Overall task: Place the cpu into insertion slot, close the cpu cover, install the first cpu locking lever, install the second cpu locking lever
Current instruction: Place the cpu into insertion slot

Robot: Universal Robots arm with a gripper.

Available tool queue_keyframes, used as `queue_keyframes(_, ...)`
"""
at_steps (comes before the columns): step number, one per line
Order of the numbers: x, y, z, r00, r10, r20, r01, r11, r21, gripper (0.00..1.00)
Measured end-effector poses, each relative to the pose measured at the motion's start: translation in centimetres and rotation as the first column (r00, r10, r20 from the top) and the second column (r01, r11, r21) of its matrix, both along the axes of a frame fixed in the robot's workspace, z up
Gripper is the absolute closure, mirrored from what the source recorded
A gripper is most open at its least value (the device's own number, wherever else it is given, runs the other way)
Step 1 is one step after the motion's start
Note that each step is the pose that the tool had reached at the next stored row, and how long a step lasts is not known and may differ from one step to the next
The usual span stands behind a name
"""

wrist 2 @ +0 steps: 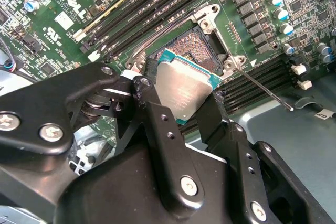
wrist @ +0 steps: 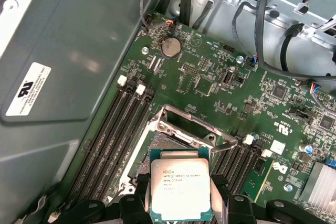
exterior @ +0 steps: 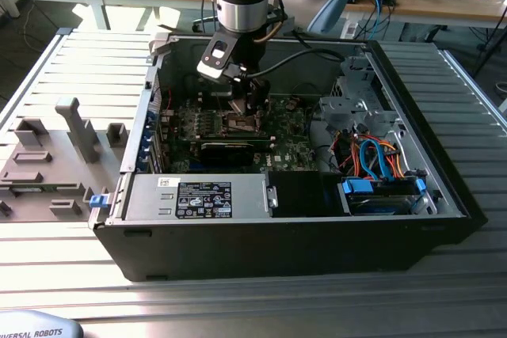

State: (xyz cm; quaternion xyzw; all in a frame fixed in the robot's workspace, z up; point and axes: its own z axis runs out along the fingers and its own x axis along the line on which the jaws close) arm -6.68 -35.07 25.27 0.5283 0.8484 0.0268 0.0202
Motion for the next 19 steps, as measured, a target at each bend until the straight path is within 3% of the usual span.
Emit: queue_keyframes(19, 0.00, 0.00, -0.11, 0.9999, -0.010, 0.0000, 0.010, 0.9999, -0.0001, 0.46)
